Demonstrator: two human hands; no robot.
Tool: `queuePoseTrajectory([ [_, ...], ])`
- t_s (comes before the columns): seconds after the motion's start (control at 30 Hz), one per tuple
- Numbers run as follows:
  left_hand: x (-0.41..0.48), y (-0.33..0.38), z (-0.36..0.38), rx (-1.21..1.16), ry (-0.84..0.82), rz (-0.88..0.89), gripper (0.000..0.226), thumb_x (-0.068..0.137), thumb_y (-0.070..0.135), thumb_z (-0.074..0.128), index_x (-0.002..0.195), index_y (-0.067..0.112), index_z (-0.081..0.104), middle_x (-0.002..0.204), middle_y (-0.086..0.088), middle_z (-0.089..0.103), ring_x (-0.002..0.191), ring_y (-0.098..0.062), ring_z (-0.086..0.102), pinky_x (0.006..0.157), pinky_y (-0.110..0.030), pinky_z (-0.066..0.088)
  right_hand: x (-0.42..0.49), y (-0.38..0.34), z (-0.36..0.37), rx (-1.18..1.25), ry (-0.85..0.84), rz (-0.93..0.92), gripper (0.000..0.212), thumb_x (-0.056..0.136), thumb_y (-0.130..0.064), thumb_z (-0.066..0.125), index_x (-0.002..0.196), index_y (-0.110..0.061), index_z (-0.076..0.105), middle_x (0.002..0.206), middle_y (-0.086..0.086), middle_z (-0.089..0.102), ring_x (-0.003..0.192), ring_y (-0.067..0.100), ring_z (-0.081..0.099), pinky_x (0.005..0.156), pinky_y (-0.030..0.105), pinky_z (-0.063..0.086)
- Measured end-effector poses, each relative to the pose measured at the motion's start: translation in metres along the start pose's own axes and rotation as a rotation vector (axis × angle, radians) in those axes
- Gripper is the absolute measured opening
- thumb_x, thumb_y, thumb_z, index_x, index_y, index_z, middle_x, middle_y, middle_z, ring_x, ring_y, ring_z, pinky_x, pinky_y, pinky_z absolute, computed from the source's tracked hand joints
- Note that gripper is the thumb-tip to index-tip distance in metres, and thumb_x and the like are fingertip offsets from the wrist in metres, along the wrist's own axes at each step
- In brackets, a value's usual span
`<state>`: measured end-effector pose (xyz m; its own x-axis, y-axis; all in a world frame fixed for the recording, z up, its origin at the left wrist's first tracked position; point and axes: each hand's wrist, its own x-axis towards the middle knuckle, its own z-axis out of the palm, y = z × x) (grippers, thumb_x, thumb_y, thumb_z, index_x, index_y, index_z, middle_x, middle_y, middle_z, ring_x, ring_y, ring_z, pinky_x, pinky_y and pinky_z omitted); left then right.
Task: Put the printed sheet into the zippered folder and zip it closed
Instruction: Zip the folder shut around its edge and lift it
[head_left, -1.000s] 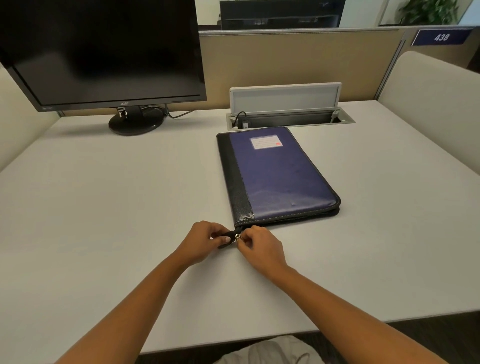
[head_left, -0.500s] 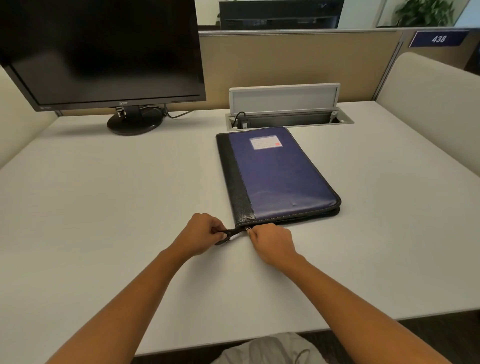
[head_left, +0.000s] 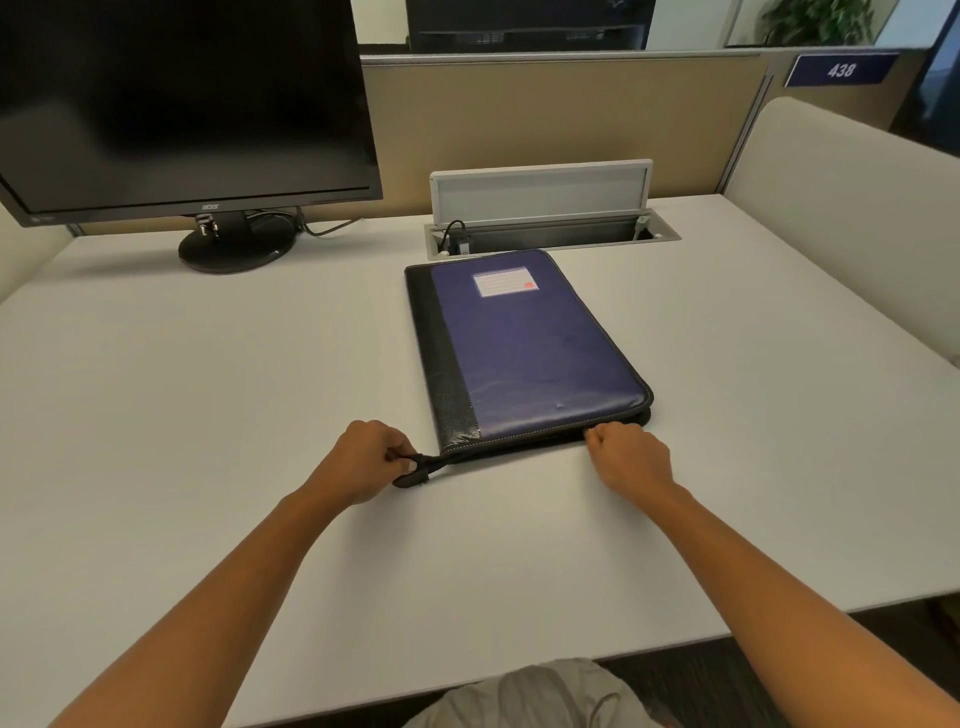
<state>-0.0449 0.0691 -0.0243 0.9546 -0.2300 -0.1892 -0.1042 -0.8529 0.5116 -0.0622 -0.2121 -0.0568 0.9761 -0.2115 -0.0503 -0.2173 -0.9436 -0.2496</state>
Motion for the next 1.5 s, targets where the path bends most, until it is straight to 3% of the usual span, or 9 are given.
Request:
queuePoseTrajectory([
  [0.17,-0.002,0.012,0.000,0.182,0.021,-0.050,0.021,0.085,0.015,0.056,0.097,0.022,0.071,0.091,-0.001,0.068,0.079,-0.020,0.058,0.063,-0.024,0.039,0.002,0.006,0.000,0.017,-0.019,-0.044,0.041,0.099,-0.029,0.028,0.096,-0.006,0.061,0.101,0.013,0.067,0.091,0.030,0.061,0.070,0.030,0.038],
  [0.3,-0.004,0.033,0.010,0.146,0.107,0.025,0.029,0.086,0.028,0.059,0.115,0.024,0.060,0.120,0.005,0.061,0.105,-0.016,0.058,0.084,-0.028,0.044,-0.001,0.007,0.001,0.044,-0.004,-0.083,0.040,0.099,-0.031,0.028,0.088,-0.009,0.059,0.099,0.013,0.067,0.084,0.028,0.058,0.067,0.028,0.034],
  [0.4,-0.002,0.055,0.023,0.197,0.112,0.191,0.045,0.088,0.036,0.056,0.130,0.019,0.047,0.137,0.003,0.047,0.125,-0.016,0.044,0.099,-0.028,0.038,-0.003,0.006,0.000,0.050,0.005,-0.099,0.037,0.099,-0.031,0.028,0.082,-0.013,0.055,0.097,0.012,0.067,0.082,0.027,0.058,0.067,0.028,0.034],
  [0.53,0.013,0.076,0.044,0.333,0.048,0.224,0.066,0.093,0.040,0.046,0.147,0.014,0.019,0.157,-0.004,0.015,0.145,-0.019,0.010,0.117,-0.029,0.013,-0.005,0.006,0.001,0.059,0.004,-0.116,0.035,0.099,-0.030,0.028,0.080,-0.014,0.052,0.097,0.012,0.067,0.075,0.023,0.054,0.067,0.027,0.035],
  [0.7,0.035,0.083,0.058,0.481,-0.019,0.151,0.069,0.096,0.045,0.034,0.148,0.010,0.005,0.158,-0.011,0.005,0.146,-0.027,0.002,0.118,-0.037,0.006,-0.004,0.006,0.004,0.057,0.008,-0.120,0.039,0.099,-0.028,0.028,0.094,-0.006,0.060,0.097,0.011,0.068,0.088,0.028,0.062,0.067,0.027,0.034],
  [0.97,0.040,0.075,0.055,0.628,-0.098,0.193,0.064,0.100,0.040,0.023,0.147,0.005,0.001,0.157,-0.016,0.004,0.145,-0.031,0.003,0.118,-0.039,0.009,0.000,0.015,0.004,0.043,0.000,-0.164,0.037,0.099,-0.025,0.030,0.088,-0.007,0.059,0.089,0.010,0.067,0.068,0.016,0.046,0.064,0.025,0.031],
  [1.13,0.042,0.072,0.053,0.675,-0.113,0.207,0.065,0.099,0.043,0.021,0.147,0.003,0.004,0.156,-0.017,0.008,0.145,-0.032,0.009,0.117,-0.040,0.015,0.002,0.040,-0.004,0.027,0.016,-0.038,0.032,0.098,-0.025,0.030,0.074,-0.013,0.047,0.082,0.012,0.061,0.071,0.027,0.052,0.064,0.028,0.032],
  [1.33,0.044,0.070,0.051,0.701,-0.127,0.231,0.065,0.099,0.043,0.020,0.147,0.003,0.004,0.156,-0.018,0.009,0.144,-0.032,0.012,0.116,-0.039,0.017,0.006,0.058,-0.015,0.016,-0.019,0.003,0.033,0.099,-0.026,0.029,0.073,-0.011,0.044,0.072,0.004,0.048,0.066,0.022,0.045,0.061,0.027,0.030],
  [1.5,0.042,0.058,0.048,0.728,-0.096,0.259,0.065,0.098,0.044,0.021,0.147,0.005,0.003,0.157,-0.016,0.008,0.145,-0.029,0.011,0.117,-0.036,0.014,0.008,0.062,-0.013,0.006,-0.019,-0.024,0.033,0.099,-0.027,0.029,0.074,-0.013,0.045,0.080,0.011,0.059,0.067,0.025,0.046,0.056,0.029,0.028],
])
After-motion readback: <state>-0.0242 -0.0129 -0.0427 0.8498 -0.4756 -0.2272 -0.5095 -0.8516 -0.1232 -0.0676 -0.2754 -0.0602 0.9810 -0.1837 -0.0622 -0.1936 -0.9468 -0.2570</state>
